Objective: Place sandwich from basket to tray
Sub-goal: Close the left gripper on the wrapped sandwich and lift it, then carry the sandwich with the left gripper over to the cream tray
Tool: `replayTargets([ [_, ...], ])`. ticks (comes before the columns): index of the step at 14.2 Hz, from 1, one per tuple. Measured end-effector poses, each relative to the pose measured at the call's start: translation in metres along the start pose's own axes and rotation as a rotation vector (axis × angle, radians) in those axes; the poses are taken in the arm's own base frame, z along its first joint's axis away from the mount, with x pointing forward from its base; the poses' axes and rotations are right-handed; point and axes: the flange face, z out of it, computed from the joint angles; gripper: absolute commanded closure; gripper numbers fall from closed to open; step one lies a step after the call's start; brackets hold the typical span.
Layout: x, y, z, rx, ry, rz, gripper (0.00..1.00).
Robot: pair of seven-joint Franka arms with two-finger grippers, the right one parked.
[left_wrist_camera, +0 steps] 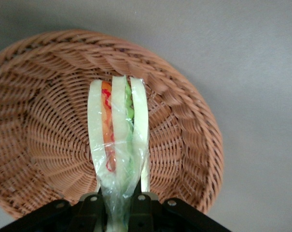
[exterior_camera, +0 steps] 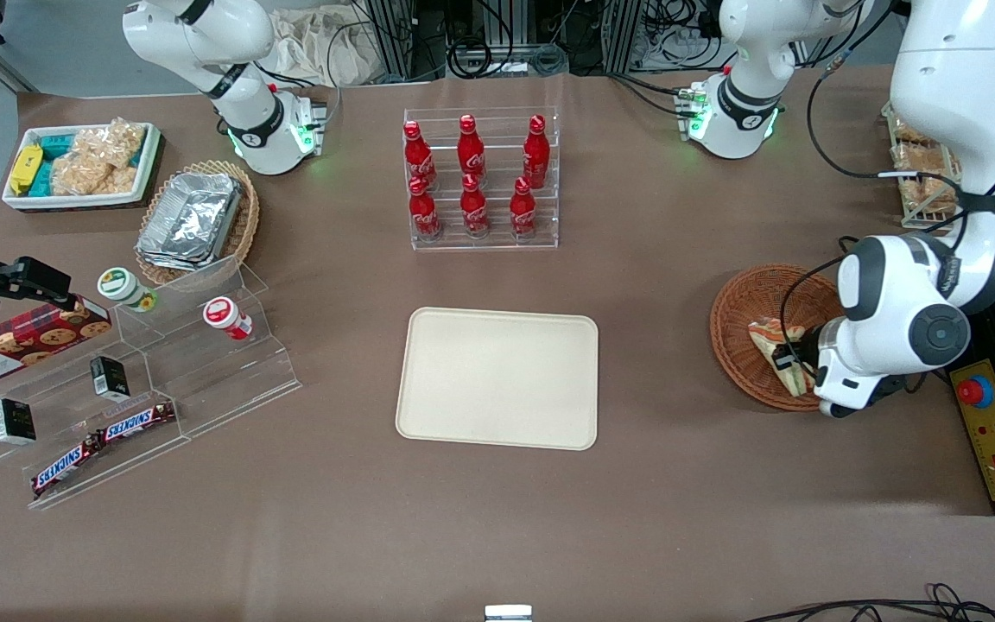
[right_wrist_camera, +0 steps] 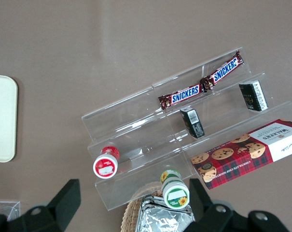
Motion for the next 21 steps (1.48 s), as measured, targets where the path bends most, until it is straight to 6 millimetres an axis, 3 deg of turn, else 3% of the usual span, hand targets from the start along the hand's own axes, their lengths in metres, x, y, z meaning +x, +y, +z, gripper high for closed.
replayTargets([
  [2,-0.004,0.007,-0.052,0.003,0.009,0.012,1.00],
  [6,-0.027,0.022,-0.193,-0.013,0.061,0.044,1.00],
  [8,-0.039,0.036,-0.229,-0.038,0.097,0.078,1.00],
  [9,-0.048,0.052,-0.231,-0.045,0.100,0.108,1.00],
  [13,-0.090,0.150,-0.199,-0.061,0.095,0.273,1.00],
  [15,-0.107,0.189,-0.172,-0.043,0.079,0.337,1.00],
  [19,-0.124,0.259,-0.073,0.054,0.036,0.424,1.00],
  [21,-0.128,0.282,-0.031,0.054,0.020,0.430,1.00],
])
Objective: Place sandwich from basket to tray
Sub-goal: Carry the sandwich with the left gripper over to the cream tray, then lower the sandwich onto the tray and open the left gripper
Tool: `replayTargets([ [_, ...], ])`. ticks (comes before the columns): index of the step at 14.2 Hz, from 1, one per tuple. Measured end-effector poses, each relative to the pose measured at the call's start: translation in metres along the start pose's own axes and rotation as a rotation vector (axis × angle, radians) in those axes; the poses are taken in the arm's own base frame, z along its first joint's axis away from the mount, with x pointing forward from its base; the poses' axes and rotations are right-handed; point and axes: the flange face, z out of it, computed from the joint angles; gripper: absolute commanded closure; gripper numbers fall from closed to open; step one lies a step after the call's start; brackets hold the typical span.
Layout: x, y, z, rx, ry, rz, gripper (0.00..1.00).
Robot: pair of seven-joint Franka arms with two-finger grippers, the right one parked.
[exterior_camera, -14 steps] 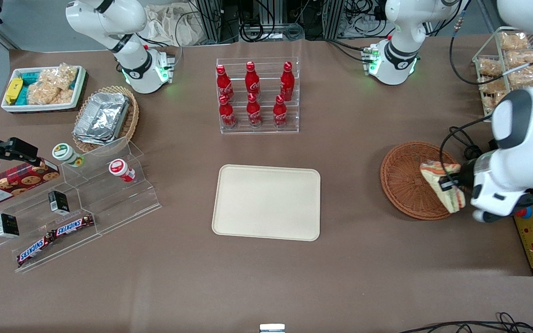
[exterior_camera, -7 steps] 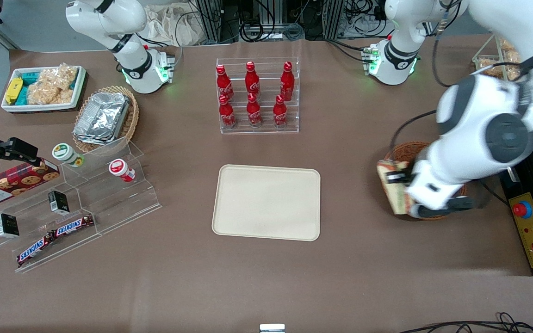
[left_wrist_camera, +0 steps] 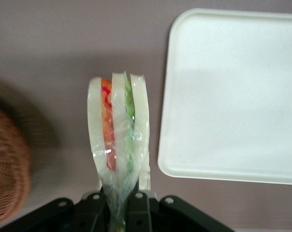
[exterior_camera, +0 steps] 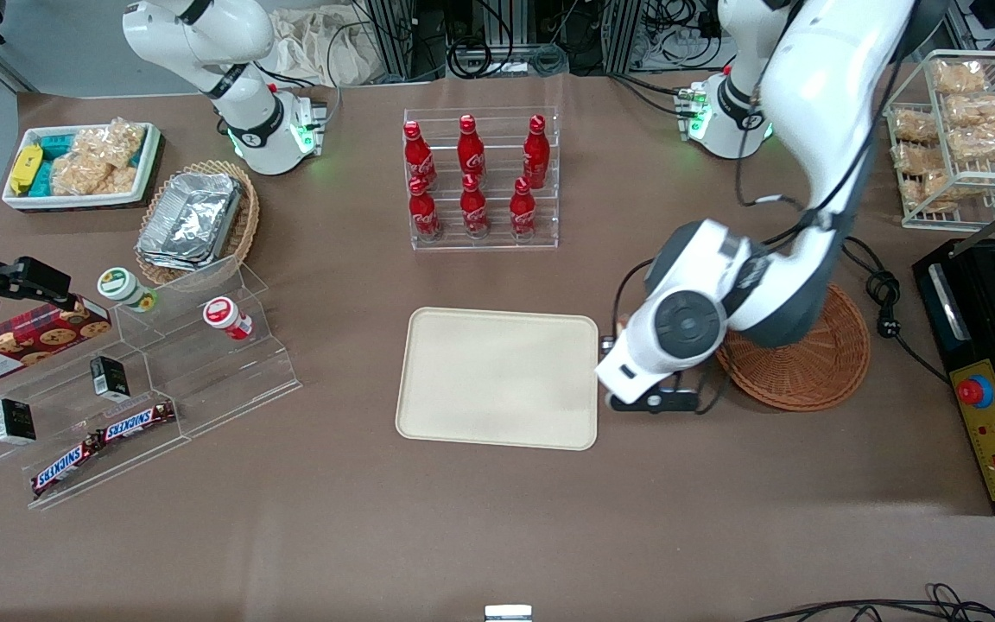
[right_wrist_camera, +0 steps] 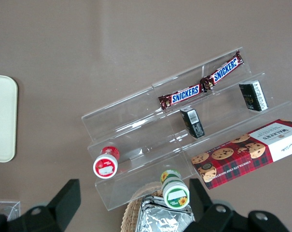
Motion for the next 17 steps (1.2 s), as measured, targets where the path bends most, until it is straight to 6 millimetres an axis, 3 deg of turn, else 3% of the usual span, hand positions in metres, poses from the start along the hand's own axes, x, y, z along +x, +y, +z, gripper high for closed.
replayTargets([
  [2,0.003,0.017,0.023,-0.014,0.005,0.002,1.00],
  [6,0.007,0.042,0.049,-0.052,0.040,0.008,1.00],
  [11,0.018,0.050,0.080,-0.093,0.063,-0.025,1.00],
  [17,0.013,0.066,0.074,-0.121,0.072,-0.004,1.00],
])
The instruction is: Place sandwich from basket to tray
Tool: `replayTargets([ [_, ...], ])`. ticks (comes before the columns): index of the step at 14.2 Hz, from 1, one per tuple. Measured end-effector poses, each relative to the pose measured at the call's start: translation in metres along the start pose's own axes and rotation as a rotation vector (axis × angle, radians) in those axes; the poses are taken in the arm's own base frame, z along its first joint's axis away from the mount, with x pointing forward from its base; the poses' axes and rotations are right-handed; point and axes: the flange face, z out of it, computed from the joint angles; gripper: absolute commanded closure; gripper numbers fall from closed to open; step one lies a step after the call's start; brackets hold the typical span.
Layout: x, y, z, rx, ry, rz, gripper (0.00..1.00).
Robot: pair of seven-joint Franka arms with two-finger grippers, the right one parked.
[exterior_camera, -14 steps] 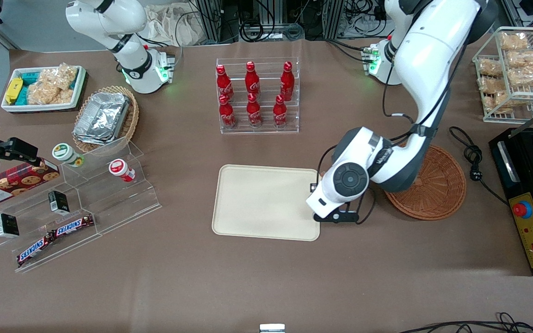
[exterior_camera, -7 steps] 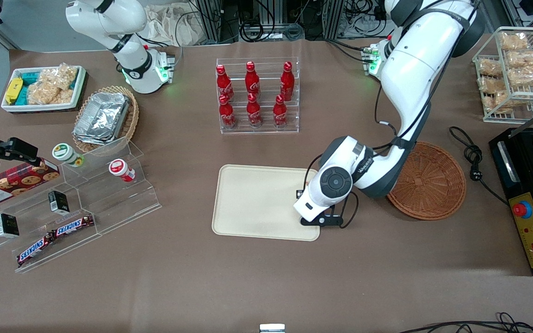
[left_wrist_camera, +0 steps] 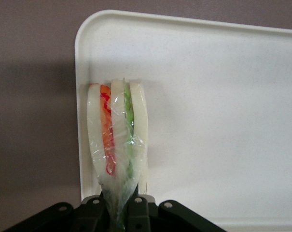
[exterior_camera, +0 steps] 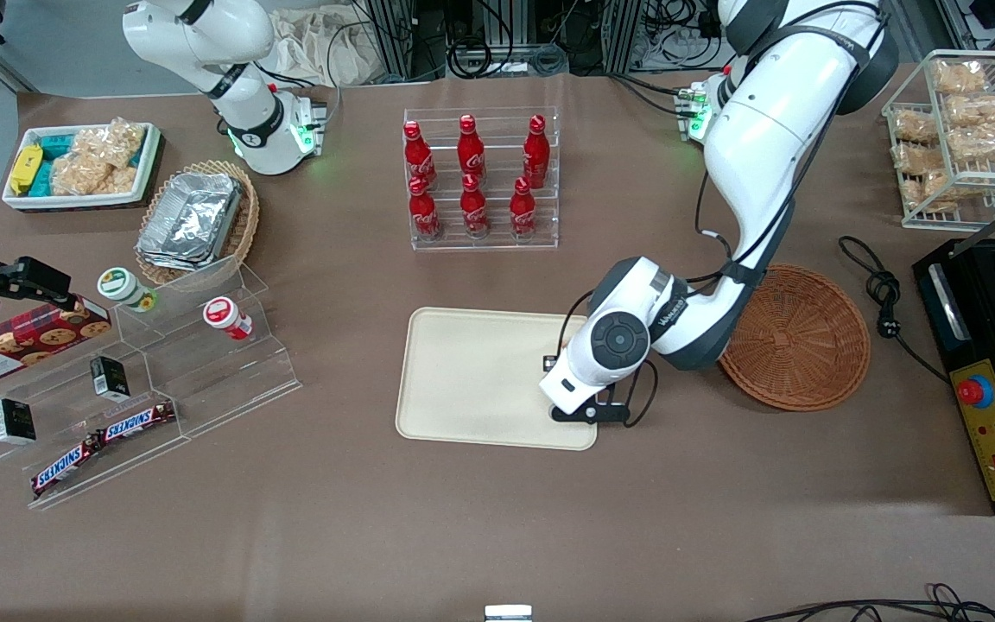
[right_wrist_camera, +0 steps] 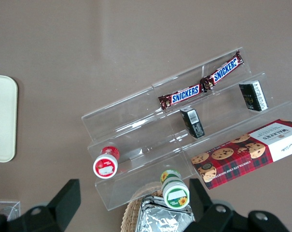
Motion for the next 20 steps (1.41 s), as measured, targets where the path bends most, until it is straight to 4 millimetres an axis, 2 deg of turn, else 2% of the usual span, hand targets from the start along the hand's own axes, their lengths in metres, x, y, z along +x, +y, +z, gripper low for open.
replayTargets([
  [2,-0.001,0.002,-0.001,-0.003,0.000,0.003,1.00],
  [3,-0.001,0.002,-0.001,-0.003,0.000,0.004,0.93],
  [4,-0.001,0.002,0.000,-0.003,-0.001,0.003,0.71],
  [5,-0.001,0.002,0.000,-0.003,-0.002,0.002,0.32],
  [6,-0.001,0.001,0.001,-0.002,-0.004,-0.001,0.00],
  [11,-0.004,-0.006,0.000,0.037,-0.059,-0.037,0.01],
  [13,-0.003,-0.014,-0.016,0.058,-0.075,-0.049,0.01],
  [15,0.004,-0.033,-0.049,0.063,-0.064,-0.064,0.01],
  [16,0.007,-0.046,-0.072,0.069,-0.059,-0.054,0.01],
  [18,0.005,-0.075,-0.132,0.086,-0.042,-0.035,0.01],
  [20,-0.002,-0.112,-0.200,0.094,-0.003,-0.024,0.01],
])
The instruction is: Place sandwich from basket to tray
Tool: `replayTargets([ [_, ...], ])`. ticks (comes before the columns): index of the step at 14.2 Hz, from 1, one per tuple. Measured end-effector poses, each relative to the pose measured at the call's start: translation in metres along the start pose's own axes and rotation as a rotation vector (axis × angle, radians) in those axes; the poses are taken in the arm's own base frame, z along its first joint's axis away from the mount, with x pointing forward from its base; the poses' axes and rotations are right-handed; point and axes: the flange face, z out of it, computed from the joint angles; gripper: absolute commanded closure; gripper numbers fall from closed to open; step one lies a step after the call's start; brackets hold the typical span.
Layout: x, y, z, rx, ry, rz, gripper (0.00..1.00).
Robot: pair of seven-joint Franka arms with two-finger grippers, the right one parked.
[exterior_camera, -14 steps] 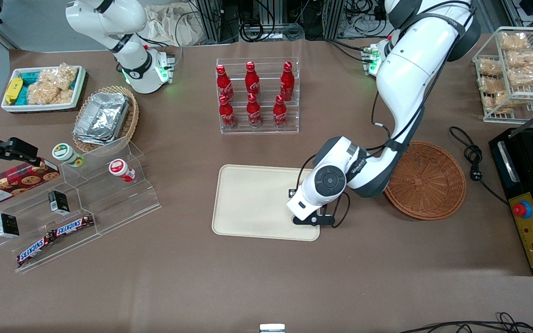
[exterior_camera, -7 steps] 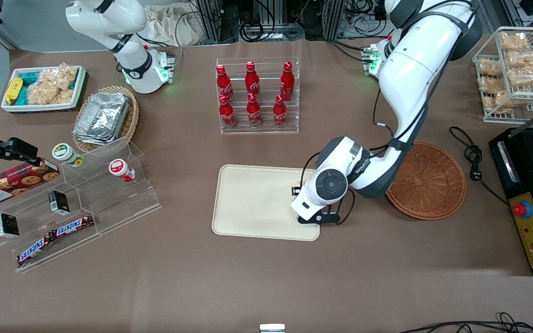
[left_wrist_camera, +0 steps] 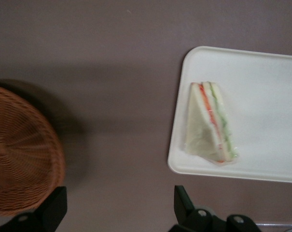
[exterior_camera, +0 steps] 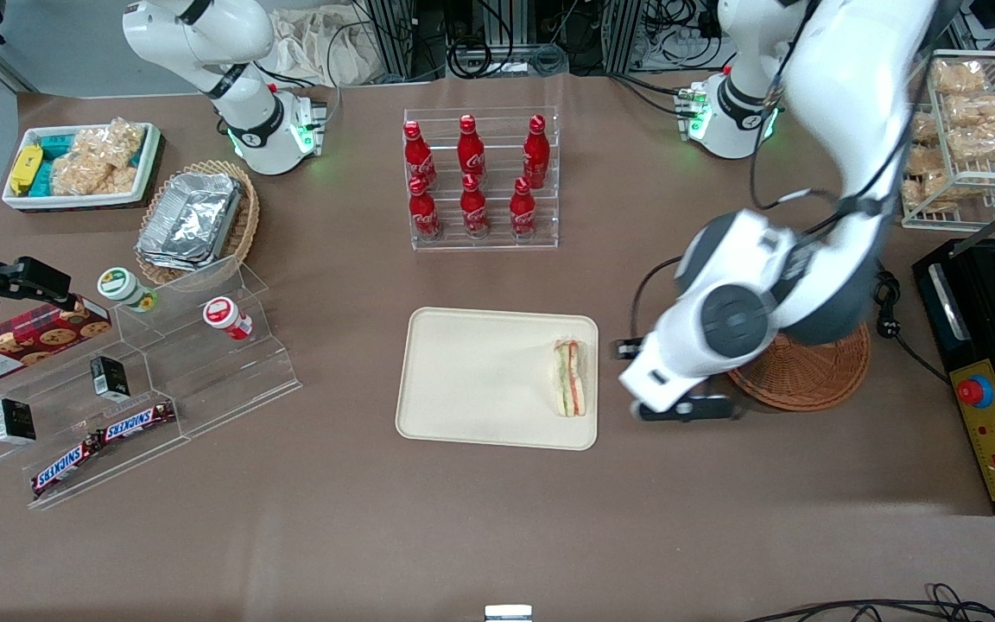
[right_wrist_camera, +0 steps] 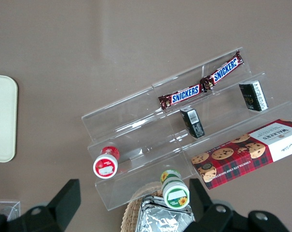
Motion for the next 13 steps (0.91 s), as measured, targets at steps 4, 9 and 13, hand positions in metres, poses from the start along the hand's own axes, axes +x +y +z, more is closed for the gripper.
replayTargets([
  [4,-0.028,-0.093,-0.097,0.036,0.030,0.092,0.01],
  [9,-0.043,-0.166,-0.150,0.047,0.090,0.182,0.01],
  [13,-0.038,-0.217,-0.159,0.040,0.106,0.148,0.01],
])
